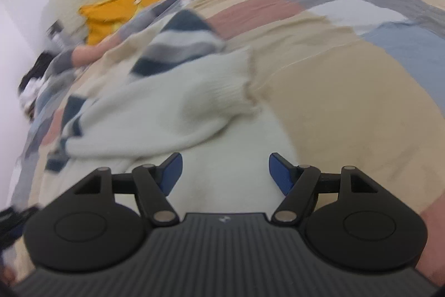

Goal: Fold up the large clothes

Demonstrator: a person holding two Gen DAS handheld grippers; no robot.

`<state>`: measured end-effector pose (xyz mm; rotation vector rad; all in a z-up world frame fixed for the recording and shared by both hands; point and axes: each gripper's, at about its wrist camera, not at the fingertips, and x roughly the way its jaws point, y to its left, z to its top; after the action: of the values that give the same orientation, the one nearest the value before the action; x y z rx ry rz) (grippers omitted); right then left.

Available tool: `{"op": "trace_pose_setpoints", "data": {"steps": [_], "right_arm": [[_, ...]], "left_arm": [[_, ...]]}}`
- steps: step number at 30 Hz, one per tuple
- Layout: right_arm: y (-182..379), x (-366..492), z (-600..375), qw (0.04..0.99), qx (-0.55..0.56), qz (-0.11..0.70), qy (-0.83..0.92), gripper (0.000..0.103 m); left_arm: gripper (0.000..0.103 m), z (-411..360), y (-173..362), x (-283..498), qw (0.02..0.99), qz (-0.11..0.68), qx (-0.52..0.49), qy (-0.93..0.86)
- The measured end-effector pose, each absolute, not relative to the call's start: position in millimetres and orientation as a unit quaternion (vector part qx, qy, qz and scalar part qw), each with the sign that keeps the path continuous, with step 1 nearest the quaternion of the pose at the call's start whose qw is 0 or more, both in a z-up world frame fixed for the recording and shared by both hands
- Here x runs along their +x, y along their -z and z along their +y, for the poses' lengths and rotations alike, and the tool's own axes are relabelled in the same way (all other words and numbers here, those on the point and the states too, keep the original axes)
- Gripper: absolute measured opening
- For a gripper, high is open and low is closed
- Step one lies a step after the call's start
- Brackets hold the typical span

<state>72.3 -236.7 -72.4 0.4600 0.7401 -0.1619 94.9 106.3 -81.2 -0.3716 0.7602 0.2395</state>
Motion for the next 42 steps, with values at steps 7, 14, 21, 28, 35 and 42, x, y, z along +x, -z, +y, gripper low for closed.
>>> {"op": "trace_pose_setpoints", "data": {"steps": [7,14,21,28,35,42], "right_arm": [[93.3,62.9,-284.1,0.858,0.346,0.35,0.146,0.073],[114.0,69.1,-286.2,0.821,0.418,0.377,0.089,0.073],[113.9,70.4,-272.4,0.823,0.407,0.393,0.045,0.073],[112.3,73.8,-267.4,0.8,0.468,0.372,-0.043,0.073],[122.4,75.8,-263.0,0.782,0.481,0.395,-0.032,0.07],[128.1,82.0,-254.8,0.785,0.463,0.408,-0.052,0.067]], "left_arm": [[0.063,155.3,90.1,91.4,0.861,0.392,-0.245,-0.213],[0.064,179.3,111.7,88.9,0.821,0.419,-0.323,-0.213],[0.069,160.5,108.6,88.7,0.821,0.457,-0.321,-0.117],[0.089,139.2,110.6,92.7,0.813,0.504,-0.288,-0.048],[0.09,133.0,124.0,96.1,0.796,0.532,-0.284,-0.052],[0.081,133.7,121.4,96.5,0.8,0.52,-0.298,-0.033]]}}
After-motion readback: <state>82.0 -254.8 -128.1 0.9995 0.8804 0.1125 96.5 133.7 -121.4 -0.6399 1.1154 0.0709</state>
